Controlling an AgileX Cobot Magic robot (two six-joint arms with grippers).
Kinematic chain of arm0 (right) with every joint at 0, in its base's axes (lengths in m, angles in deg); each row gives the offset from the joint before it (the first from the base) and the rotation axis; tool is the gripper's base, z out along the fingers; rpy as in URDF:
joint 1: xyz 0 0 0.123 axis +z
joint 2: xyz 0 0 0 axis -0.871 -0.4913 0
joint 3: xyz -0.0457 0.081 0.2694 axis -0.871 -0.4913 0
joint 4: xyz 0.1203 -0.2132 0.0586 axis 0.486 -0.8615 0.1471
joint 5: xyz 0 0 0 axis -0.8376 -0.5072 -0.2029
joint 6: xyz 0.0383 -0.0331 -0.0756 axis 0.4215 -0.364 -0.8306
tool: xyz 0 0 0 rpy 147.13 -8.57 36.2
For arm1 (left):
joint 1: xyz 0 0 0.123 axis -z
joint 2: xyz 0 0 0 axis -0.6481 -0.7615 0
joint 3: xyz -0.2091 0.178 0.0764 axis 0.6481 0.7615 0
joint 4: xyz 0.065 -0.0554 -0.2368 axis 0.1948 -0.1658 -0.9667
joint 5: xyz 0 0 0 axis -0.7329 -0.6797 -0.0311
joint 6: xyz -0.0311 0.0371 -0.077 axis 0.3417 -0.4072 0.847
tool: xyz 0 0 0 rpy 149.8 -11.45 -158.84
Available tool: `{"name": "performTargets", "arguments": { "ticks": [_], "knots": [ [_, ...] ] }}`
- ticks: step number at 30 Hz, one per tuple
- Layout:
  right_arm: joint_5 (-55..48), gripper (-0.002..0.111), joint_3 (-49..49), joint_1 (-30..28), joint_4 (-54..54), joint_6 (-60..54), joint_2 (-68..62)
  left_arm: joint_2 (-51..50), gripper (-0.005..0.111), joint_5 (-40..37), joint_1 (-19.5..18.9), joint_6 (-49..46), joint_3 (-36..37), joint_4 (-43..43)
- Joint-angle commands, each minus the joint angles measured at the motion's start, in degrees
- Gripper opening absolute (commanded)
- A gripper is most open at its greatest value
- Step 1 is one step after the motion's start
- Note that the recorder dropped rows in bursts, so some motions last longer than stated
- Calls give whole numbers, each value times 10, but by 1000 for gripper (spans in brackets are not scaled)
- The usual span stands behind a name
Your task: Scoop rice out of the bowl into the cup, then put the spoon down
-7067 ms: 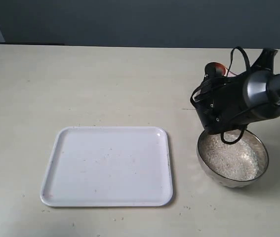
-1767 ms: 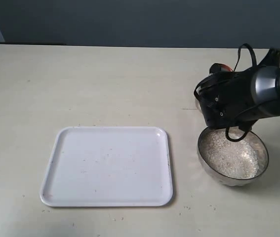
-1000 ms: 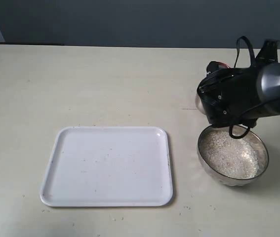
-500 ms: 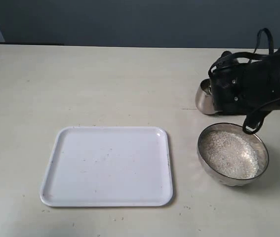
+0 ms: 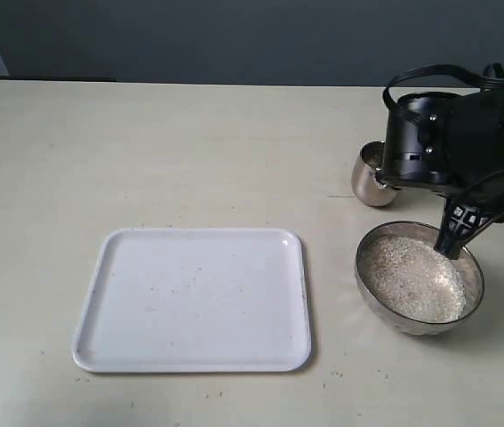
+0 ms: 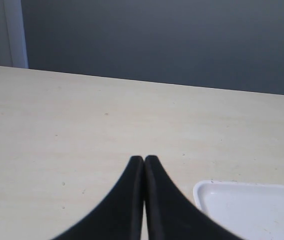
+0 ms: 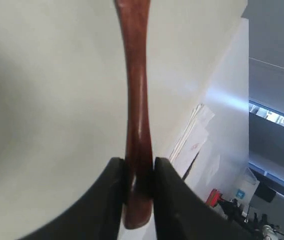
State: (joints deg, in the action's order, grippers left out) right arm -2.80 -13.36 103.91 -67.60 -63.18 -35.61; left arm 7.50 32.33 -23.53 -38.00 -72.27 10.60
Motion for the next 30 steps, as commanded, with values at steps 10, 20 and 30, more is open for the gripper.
{"name": "performTargets", "arguments": {
  "ticks": [10,20,30],
  "knots": [
    [-5,-1,2,12,39,-19,14,3,1,7,4,1,-1,1],
    [85,-1,10,130,92,-20,36,3,1,7,4,1,-1,1],
    [338,-1,14,174,270,-20,34,3,1,7,4,1,-1,1]
  ]
}}
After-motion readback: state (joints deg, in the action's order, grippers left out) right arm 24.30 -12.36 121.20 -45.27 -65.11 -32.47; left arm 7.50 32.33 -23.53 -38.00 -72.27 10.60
